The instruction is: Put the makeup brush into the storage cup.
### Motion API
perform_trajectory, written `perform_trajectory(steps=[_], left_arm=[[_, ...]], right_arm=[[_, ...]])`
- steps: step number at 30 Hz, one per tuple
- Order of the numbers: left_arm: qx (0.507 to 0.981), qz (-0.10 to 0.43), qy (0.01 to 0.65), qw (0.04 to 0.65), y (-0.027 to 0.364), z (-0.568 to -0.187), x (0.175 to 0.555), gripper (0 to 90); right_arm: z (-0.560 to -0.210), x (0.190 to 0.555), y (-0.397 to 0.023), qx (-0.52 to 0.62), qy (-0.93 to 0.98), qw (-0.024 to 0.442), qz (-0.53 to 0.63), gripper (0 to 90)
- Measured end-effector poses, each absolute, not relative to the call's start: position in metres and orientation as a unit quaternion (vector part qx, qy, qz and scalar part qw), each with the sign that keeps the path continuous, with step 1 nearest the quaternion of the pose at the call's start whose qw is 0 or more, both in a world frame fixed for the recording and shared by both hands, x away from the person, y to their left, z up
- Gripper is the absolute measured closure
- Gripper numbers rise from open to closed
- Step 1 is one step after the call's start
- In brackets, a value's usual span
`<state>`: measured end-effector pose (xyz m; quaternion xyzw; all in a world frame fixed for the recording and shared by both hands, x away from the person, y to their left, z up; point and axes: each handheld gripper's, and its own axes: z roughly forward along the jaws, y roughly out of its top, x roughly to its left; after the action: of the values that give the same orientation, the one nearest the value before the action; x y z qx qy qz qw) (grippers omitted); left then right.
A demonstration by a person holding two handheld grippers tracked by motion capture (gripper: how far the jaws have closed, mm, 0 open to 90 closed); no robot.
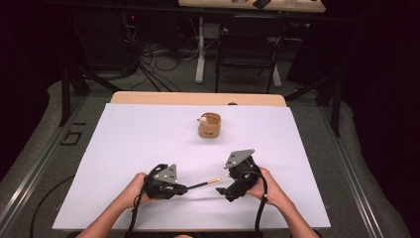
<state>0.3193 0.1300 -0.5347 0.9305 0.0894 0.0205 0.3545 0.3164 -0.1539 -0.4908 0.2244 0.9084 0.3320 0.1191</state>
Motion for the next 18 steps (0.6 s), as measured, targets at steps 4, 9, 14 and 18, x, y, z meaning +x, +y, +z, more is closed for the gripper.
perform_trajectory(steps=[4, 9, 14, 18], left_arm=[[0.923, 0.021, 0.104, 0.370, 0.134, -0.537, 0.319, 84.8], [0.920, 0.027, 0.111, 0.375, 0.137, -0.538, 0.316, 84.8], [0.915, 0.040, 0.117, 0.385, 0.138, -0.538, 0.317, 84.8], [0.908, 0.050, 0.133, 0.393, 0.139, -0.538, 0.320, 84.8]], right_arm=[[-0.493, 0.311, -0.164, 0.242, 0.894, 0.122, 0.356, 0.0], [-0.502, 0.304, -0.172, 0.265, 0.883, 0.127, 0.366, 0.0], [-0.505, 0.304, -0.178, 0.286, 0.871, 0.121, 0.382, 0.0], [-0.508, 0.306, -0.181, 0.296, 0.861, 0.127, 0.393, 0.0]])
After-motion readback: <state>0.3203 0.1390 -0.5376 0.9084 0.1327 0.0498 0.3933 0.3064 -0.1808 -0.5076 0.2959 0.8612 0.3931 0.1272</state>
